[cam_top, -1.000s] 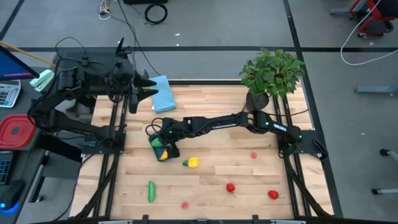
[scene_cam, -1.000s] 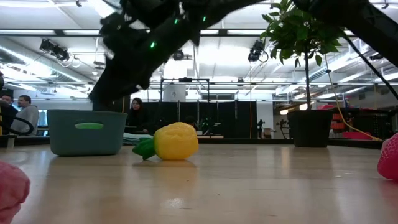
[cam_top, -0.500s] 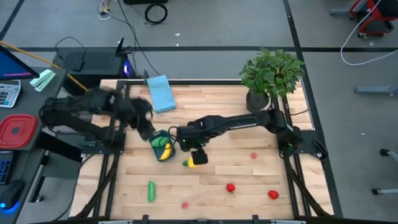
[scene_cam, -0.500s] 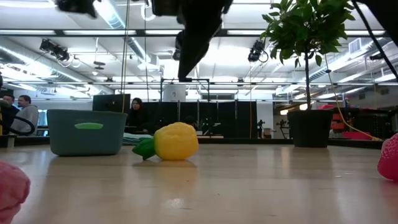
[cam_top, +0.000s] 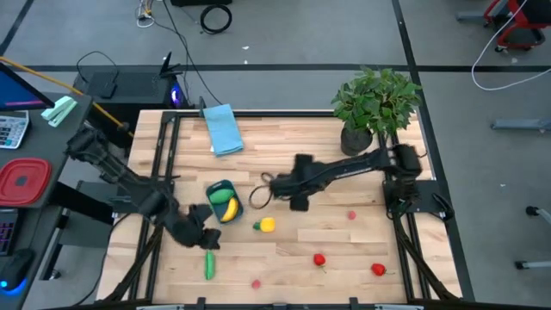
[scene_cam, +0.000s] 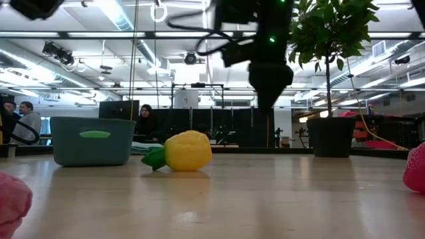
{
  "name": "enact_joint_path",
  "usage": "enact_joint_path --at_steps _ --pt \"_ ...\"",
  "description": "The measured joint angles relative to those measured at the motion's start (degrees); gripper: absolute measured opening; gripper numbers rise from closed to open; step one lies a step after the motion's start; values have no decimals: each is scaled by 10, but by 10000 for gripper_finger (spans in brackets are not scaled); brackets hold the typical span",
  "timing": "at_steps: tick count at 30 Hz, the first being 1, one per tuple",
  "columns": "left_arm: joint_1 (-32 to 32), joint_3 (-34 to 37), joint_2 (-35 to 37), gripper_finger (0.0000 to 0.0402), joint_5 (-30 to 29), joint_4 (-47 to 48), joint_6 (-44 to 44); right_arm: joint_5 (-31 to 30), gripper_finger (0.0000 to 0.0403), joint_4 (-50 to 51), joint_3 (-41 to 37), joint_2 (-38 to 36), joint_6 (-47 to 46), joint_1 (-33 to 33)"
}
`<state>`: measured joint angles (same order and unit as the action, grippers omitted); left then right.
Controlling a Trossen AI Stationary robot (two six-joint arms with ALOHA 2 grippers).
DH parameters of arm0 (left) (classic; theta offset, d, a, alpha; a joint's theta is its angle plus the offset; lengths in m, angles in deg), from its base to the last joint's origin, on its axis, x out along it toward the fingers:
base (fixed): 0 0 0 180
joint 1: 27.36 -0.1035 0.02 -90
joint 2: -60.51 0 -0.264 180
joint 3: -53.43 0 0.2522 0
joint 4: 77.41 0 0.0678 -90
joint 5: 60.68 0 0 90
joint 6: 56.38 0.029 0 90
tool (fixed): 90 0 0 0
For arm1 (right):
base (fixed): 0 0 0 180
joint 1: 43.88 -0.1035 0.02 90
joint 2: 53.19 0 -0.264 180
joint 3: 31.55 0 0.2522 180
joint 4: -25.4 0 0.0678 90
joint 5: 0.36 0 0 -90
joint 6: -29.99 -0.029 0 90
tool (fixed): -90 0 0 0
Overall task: Pick and placing Produce into tupperware
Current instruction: Put the peas into the blue bin
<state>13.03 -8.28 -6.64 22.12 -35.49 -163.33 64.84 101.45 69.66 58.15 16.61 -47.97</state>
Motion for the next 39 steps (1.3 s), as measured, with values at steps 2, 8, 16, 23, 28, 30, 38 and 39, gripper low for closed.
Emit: enact_joint_path --at_steps 2,8,16,23,28,30,38,39 --pt "25 6 -15 172 -7 7 -48 -7 267 -24 -49 -40 -33 19" --pt "56 4 -79 172 0 -18 -143 -9 267 -131 -158 -169 -70 75" --pt "56 -35 -159 172 40 -39 -162 -9 267 -236 -256 -320 -80 121" --pt "57 -40 -202 172 42 -29 -188 -9 267 -288 -320 -398 -76 134" --pt "72 -40 -211 172 47 -20 -233 -9 267 -293 -342 -415 -74 133" --pt "78 -40 -211 172 50 -23 -252 -9 267 -294 -341 -413 -63 134" --pt "97 -40 -211 172 64 30 -285 -9 267 -334 -337 -411 -33 136" --pt "97 -40 -211 172 64 44 -284 -9 267 -336 -337 -411 -31 136"
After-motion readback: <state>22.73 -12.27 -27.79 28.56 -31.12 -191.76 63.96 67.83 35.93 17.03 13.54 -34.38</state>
